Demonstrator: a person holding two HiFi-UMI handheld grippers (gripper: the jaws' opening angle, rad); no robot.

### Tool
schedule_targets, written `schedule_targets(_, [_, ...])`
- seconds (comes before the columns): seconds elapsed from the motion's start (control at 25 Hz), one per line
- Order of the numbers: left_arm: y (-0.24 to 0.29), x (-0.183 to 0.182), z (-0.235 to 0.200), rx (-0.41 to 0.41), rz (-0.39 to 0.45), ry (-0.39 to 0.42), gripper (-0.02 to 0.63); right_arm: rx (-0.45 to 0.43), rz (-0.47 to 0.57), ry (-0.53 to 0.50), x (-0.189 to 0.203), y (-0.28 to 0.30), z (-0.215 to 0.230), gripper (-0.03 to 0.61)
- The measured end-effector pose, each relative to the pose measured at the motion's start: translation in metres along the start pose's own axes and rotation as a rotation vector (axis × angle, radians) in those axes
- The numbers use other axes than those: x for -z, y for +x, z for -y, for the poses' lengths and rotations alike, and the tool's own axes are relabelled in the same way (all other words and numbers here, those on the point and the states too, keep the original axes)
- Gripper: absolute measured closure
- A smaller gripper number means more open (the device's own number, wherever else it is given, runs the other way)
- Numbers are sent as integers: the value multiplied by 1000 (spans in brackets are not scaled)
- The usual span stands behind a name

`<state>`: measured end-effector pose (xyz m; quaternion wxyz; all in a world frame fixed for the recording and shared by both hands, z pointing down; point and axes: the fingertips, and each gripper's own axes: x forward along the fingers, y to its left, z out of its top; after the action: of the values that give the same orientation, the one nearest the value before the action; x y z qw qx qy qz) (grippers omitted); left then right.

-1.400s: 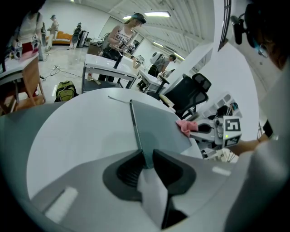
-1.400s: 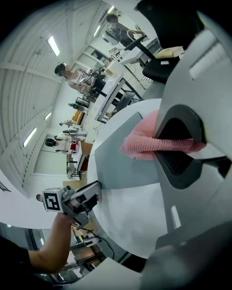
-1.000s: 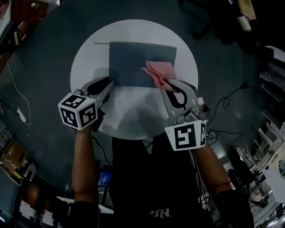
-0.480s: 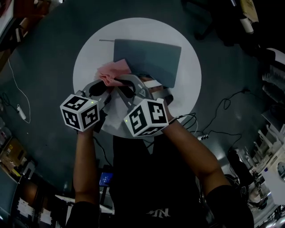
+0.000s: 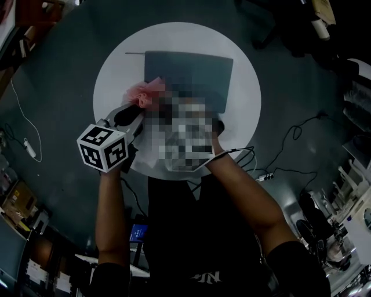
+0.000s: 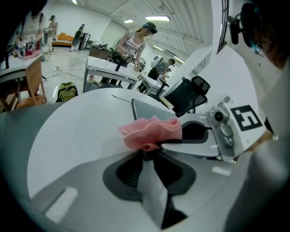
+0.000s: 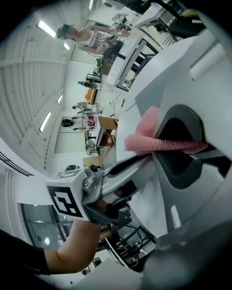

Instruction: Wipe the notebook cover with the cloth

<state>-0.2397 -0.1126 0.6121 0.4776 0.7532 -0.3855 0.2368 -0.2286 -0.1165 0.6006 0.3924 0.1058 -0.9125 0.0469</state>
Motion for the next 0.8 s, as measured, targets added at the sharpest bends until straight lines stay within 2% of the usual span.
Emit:
schedule_targets(0.24, [3, -1, 0, 7, -18, -11, 541, 24, -11, 28, 24, -19, 5, 571])
schedule_targets(0.8, [10, -4, 4, -18, -36, 0, 543, 122, -104, 93, 111, -97, 39, 571])
